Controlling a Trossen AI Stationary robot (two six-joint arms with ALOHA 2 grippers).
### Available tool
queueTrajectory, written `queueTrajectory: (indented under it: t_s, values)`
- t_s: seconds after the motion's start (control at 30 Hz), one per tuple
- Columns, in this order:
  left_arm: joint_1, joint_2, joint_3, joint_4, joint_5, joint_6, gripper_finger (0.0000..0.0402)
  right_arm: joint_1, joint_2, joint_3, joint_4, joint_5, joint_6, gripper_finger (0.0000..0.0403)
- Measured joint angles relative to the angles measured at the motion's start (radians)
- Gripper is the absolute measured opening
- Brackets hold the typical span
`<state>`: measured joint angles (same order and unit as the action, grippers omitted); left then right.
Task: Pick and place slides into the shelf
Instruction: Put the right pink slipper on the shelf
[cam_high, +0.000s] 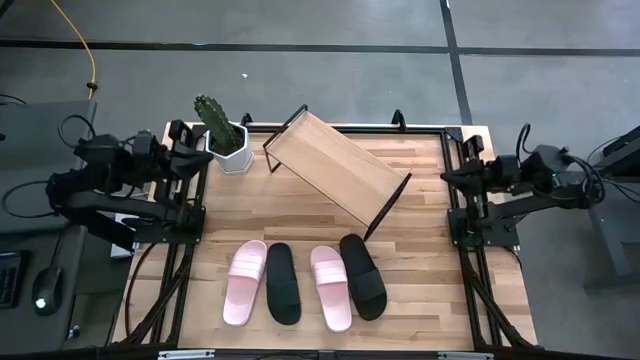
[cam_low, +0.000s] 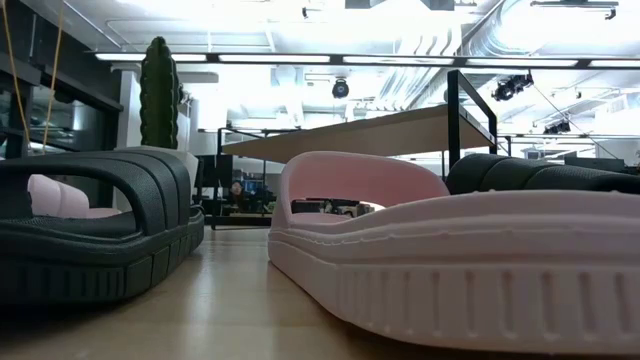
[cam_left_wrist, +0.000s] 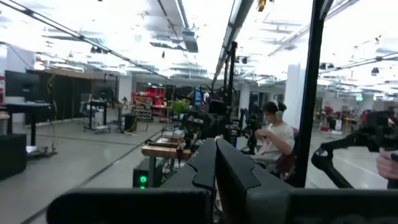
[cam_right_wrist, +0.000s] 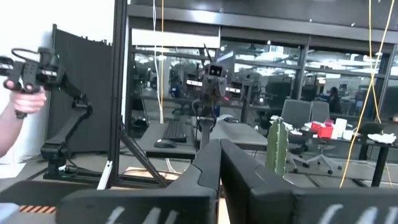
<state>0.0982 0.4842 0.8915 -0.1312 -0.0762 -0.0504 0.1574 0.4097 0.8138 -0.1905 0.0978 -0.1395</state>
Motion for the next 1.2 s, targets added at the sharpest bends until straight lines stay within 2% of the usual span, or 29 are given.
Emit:
queueTrajectory:
  t_s: [0.33, 0.5, 0.83, 0.97, 1.2]
  values:
    - [0.0, 0.278, 0.336, -0.14, 0.023, 0.001, 0.0001, 0.0, 0.246, 0.304, -0.129, 0.0, -0.106, 0.0]
    - [0.0, 0.36, 0.439, -0.184, 0.029, -0.002, 0.0001, 0.0, 0.33, 0.411, -0.142, 0.0, -0.106, 0.0]
    - [0.0, 0.439, 0.502, -0.189, 0.184, 0.02, 0.0001, 0.0, 0.396, 0.448, -0.139, -0.002, -0.129, 0.0]
    - [0.0, 0.463, 0.546, -0.253, 0.173, 0.056, 0.0001, 0.0, 0.409, 0.448, -0.134, -0.002, -0.108, 0.0]
    - [0.0, 0.521, 0.677, -0.321, 0.058, 0.056, 0.0001, 0.0, 0.417, 0.448, -0.07, 0.006, -0.113, 0.0]
